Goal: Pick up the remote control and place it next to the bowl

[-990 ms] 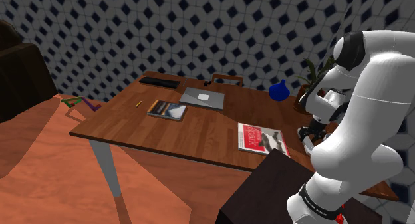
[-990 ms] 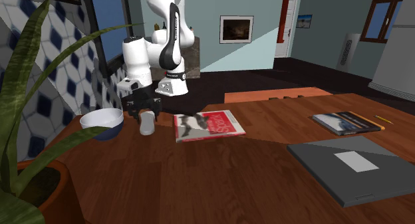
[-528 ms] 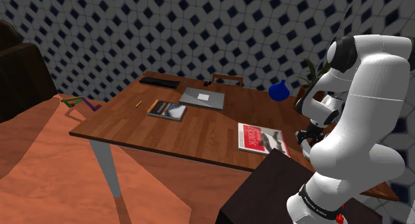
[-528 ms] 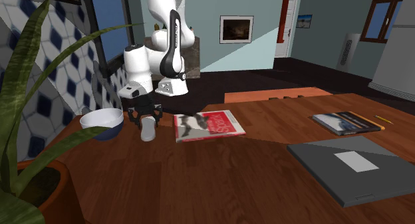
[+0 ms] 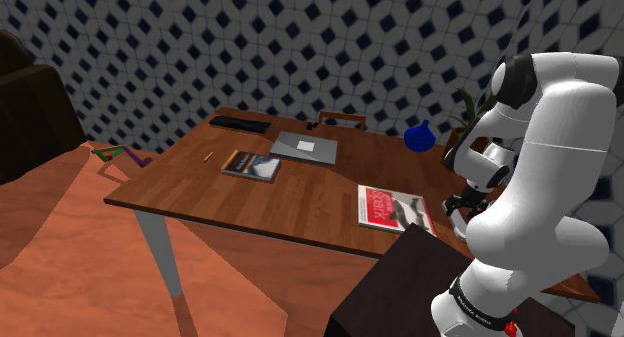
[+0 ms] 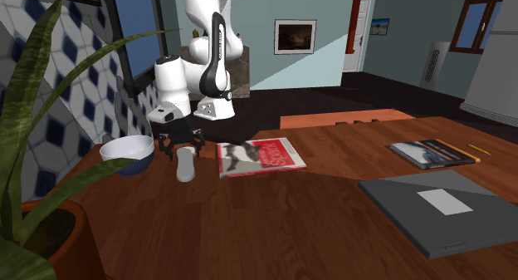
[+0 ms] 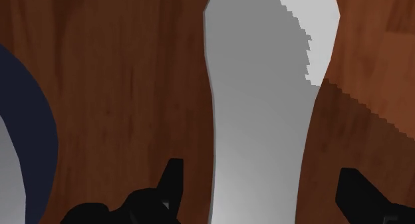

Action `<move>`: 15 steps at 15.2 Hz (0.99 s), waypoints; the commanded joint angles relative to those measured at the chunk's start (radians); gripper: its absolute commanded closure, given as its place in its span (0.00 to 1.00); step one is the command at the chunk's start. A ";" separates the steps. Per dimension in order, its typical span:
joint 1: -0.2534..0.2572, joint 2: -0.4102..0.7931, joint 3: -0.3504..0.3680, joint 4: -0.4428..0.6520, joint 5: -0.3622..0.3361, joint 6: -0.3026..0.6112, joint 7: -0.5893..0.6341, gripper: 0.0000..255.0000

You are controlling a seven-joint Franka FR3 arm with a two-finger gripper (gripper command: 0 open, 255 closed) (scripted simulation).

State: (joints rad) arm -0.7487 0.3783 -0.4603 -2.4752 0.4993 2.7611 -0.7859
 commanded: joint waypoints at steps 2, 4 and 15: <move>0.000 0.000 0.000 0.000 0.000 0.000 0.000 0.00; 0.029 -0.038 -0.039 -0.010 -0.044 -0.025 0.033 0.00; 0.103 -0.146 -0.141 -0.029 -0.182 -0.098 0.133 0.00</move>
